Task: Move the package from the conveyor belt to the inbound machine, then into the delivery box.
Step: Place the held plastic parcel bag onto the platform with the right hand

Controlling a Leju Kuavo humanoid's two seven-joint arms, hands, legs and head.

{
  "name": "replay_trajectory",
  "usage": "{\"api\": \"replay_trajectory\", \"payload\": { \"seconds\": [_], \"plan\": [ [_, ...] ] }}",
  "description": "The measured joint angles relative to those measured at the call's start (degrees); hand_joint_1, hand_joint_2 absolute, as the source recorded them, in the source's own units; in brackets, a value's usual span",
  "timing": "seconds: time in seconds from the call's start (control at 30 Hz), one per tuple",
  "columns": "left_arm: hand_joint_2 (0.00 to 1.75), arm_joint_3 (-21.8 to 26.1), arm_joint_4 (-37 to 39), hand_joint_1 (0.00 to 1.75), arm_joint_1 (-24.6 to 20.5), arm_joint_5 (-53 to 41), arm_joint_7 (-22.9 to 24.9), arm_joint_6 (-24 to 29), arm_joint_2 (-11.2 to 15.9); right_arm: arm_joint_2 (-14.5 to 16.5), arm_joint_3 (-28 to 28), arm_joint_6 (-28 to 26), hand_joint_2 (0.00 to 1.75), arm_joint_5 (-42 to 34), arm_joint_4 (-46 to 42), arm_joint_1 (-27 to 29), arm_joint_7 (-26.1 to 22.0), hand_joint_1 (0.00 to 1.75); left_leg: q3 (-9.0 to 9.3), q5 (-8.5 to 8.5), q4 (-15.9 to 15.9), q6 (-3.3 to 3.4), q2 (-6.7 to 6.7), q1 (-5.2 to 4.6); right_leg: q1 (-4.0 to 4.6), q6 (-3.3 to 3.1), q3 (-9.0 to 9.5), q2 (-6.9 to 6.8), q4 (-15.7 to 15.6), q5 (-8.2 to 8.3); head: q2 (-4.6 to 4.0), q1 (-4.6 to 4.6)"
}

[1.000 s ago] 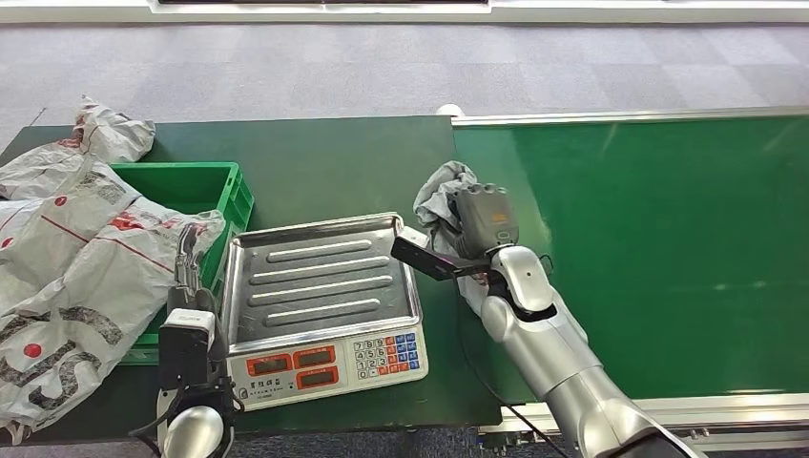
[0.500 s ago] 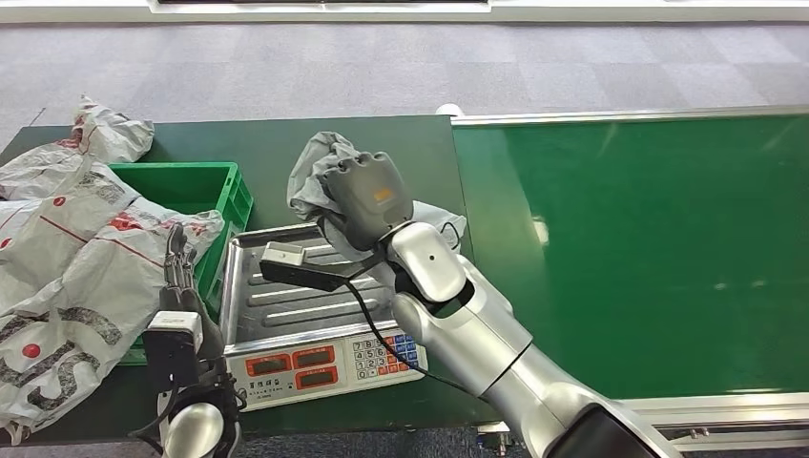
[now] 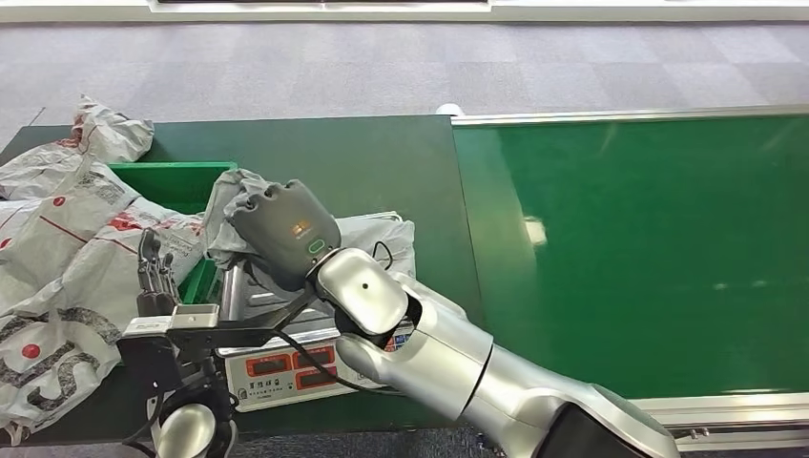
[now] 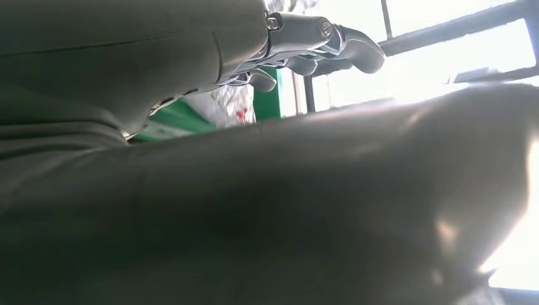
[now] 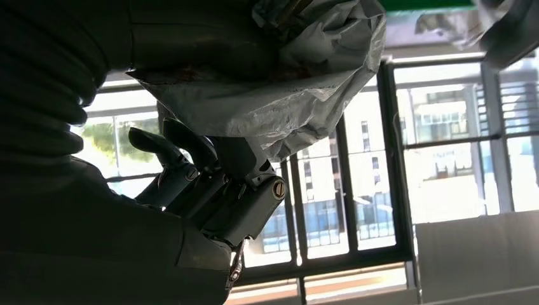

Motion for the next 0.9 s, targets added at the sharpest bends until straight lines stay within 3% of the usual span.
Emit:
{"api": "replay_trajectory", "payload": {
  "seconds": [0.1,0.23,0.47,0.67,0.9],
  "plan": [
    [0.0,1.9,-1.9,0.0,0.9,1.5,-1.2,1.6,-0.8,0.0,2.0,0.3,1.75,-5.3,1.6,0.0,-0.8,1.75,-0.01,0.0,0.0,0.0,-0.01,0.0,0.0,0.0,0.0,-0.01,0.0,0.0,0.0,0.0],
    [0.0,4.6,-4.4,0.0,1.8,3.7,-3.9,4.3,-1.9,0.0,3.1,0.7,1.75,-10.7,5.1,-0.1,-1.8,0.0,0.0,0.0,0.0,0.0,-0.02,0.0,-0.01,0.0,0.02,-0.02,0.0,0.01,0.0,0.01],
    [0.0,6.8,-8.3,0.0,3.5,6.2,-9.3,10.4,-3.4,0.0,4.3,1.1,1.75,-15.5,11.1,-0.2,-2.3,0.0,0.0,0.0,0.0,0.0,-0.03,0.0,0.0,-0.01,0.02,-0.03,0.0,0.01,0.0,0.0],
    [0.0,7.4,-11.0,0.0,3.7,2.7,-9.9,12.6,-3.5,-0.2,4.0,0.0,1.75,-14.0,13.3,-1.0,-3.1,0.0,0.0,0.0,0.0,0.0,0.0,0.0,0.0,-0.01,0.0,0.0,0.0,0.01,0.0,0.0],
    [0.0,7.8,-13.7,0.0,4.1,1.7,-10.0,12.7,-3.6,-0.5,-3.1,0.8,1.75,-13.7,13.3,-2.3,-6.4,0.0,0.01,0.02,0.0,-0.02,-0.02,-0.01,0.0,-0.04,0.01,-0.02,0.0,0.03,0.0,0.0]
  ]
}}
